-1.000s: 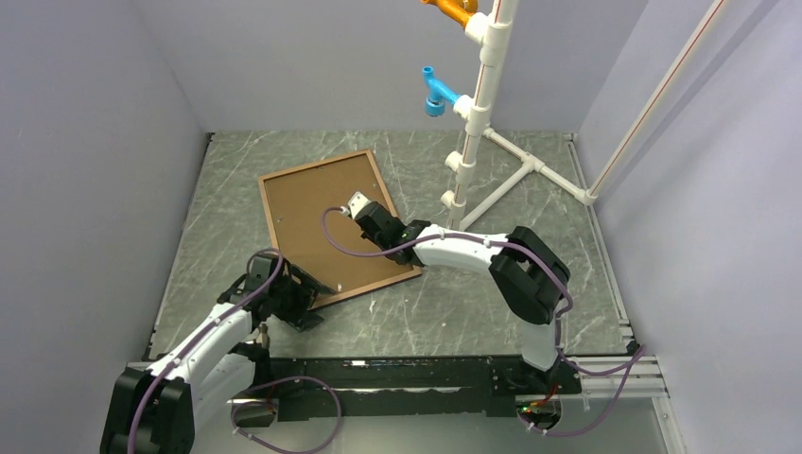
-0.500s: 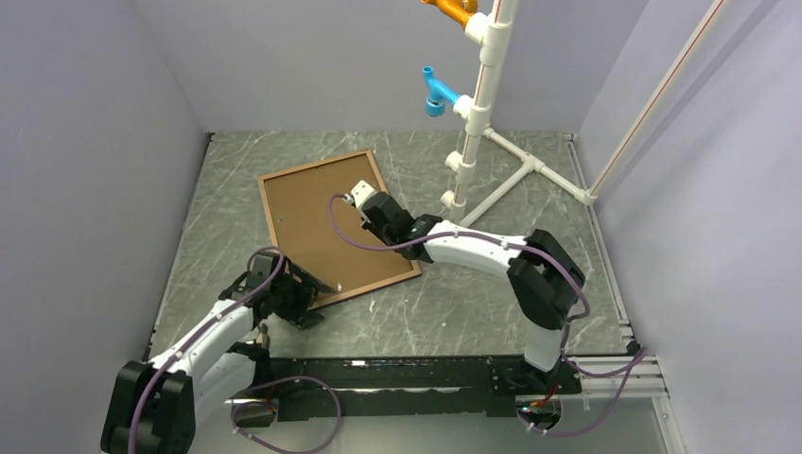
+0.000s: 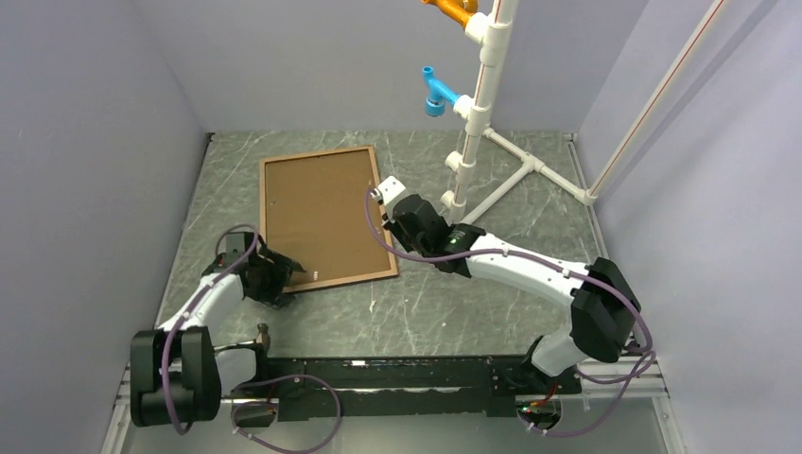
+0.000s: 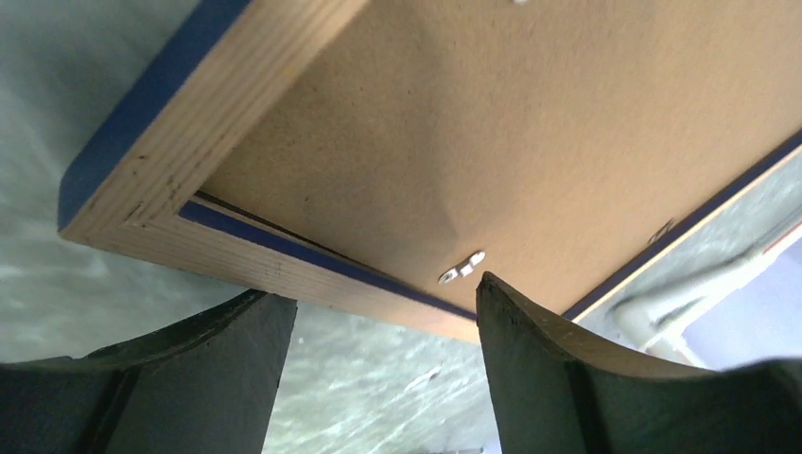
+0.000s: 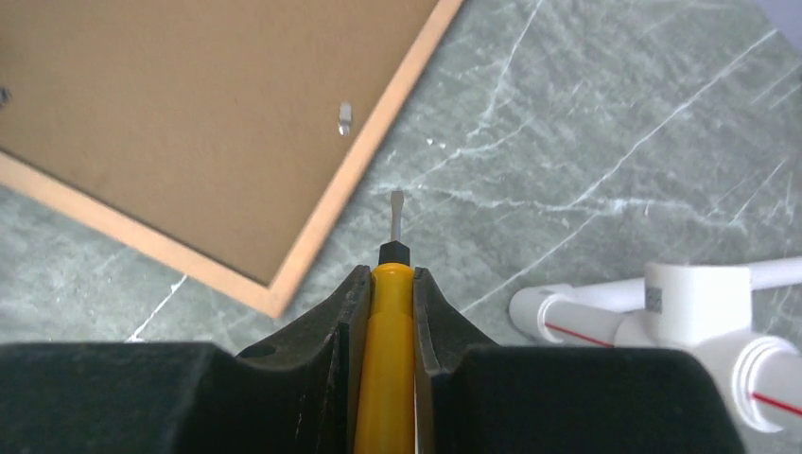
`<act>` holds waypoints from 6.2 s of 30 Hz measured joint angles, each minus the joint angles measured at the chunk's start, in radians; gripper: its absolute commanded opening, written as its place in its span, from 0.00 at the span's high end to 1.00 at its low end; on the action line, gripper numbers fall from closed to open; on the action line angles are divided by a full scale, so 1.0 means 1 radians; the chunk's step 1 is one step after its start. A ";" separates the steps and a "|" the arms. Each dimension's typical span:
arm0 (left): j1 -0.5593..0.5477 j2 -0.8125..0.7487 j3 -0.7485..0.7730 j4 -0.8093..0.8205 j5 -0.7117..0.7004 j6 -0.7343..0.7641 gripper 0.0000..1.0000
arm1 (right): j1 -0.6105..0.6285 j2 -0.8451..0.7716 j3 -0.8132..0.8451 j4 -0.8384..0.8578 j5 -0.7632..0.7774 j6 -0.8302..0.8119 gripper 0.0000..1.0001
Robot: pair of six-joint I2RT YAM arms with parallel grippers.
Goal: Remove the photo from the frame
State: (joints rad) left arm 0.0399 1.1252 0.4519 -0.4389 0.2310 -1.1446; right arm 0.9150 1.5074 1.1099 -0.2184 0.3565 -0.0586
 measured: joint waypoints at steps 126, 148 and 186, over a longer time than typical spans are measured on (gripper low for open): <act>-0.188 0.109 0.124 -0.100 -0.180 0.443 0.96 | -0.265 0.653 0.564 0.051 0.000 0.096 1.00; -0.190 0.116 0.131 -0.111 -0.186 0.424 1.00 | -0.278 0.769 0.664 0.117 -0.067 0.092 1.00; -0.192 0.136 0.138 -0.092 -0.178 0.414 1.00 | -0.366 0.838 0.643 0.371 -0.365 0.291 1.00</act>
State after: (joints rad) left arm -0.1520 1.2613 0.5896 -0.5308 0.0532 -0.7307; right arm 0.5491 2.3451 1.7531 0.1528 -0.0082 0.2325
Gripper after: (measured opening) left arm 0.339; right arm 0.215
